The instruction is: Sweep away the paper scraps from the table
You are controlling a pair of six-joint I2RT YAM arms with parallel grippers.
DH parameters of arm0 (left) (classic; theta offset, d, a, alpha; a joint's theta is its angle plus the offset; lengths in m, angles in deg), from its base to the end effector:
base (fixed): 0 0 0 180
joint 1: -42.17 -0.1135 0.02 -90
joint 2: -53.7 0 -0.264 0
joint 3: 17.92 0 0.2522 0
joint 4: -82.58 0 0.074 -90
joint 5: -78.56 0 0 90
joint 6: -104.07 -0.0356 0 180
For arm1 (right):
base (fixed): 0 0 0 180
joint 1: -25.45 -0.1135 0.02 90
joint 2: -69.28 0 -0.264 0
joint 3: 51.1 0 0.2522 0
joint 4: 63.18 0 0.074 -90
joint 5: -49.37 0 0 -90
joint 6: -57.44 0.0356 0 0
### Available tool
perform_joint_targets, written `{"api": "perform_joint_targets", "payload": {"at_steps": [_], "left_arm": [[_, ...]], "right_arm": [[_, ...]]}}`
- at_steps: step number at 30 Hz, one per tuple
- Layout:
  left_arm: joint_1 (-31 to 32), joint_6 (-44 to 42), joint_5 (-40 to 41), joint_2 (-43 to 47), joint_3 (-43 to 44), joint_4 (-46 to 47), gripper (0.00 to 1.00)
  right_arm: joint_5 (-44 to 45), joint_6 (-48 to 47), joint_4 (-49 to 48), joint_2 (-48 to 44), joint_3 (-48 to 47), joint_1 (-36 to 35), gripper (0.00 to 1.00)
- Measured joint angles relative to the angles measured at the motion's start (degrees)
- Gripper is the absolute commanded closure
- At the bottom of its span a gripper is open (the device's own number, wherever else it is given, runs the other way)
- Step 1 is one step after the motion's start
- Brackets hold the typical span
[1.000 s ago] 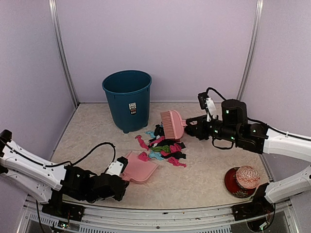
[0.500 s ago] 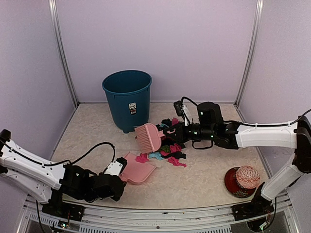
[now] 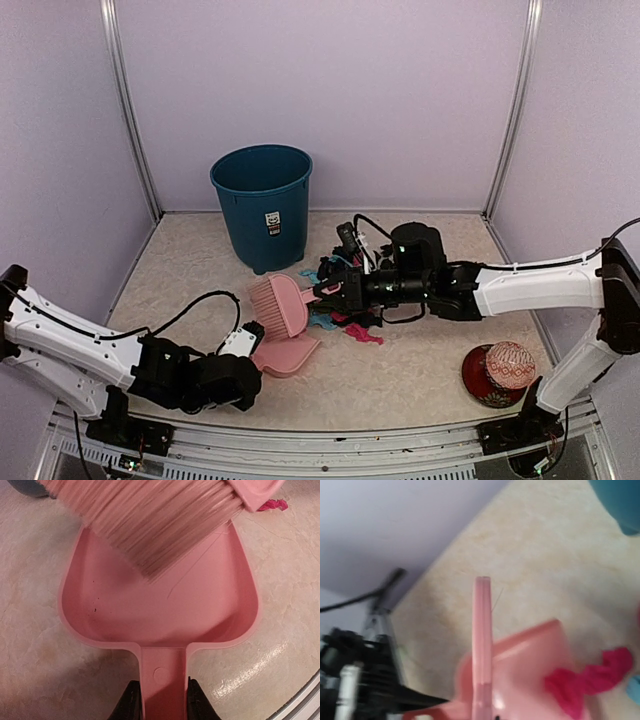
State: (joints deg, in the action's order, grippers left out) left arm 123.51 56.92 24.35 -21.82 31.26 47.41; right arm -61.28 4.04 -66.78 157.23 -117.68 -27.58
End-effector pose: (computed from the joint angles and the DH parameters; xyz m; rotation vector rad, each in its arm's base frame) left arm 0.0551 -0.2233 0.1668 0.5961 2.2951 -0.1731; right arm 0.1990 0.2853 0.2527 -0.5763 2.0385 1.3513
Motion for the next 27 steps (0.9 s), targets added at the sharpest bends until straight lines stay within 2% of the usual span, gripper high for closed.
{"api": "perform_joint_targets", "payload": {"at_steps": [9,18,27], "left_arm": [[-1.27,-0.76,-0.72,0.02,0.00,-0.17,1.00],[-1.62,0.22,-0.96,3.21,0.39,-2.82,1.00],[-1.66,2.36,0.61,3.39,8.04,-11.65,1.00]], "right_arm": [[8.33,-4.39,4.55,5.84,-0.22,1.99,1.00],[16.70,-8.33,7.54,6.36,-0.70,6.88,1.00],[24.61,-12.26,11.93,3.61,-0.68,8.98,1.00]]}}
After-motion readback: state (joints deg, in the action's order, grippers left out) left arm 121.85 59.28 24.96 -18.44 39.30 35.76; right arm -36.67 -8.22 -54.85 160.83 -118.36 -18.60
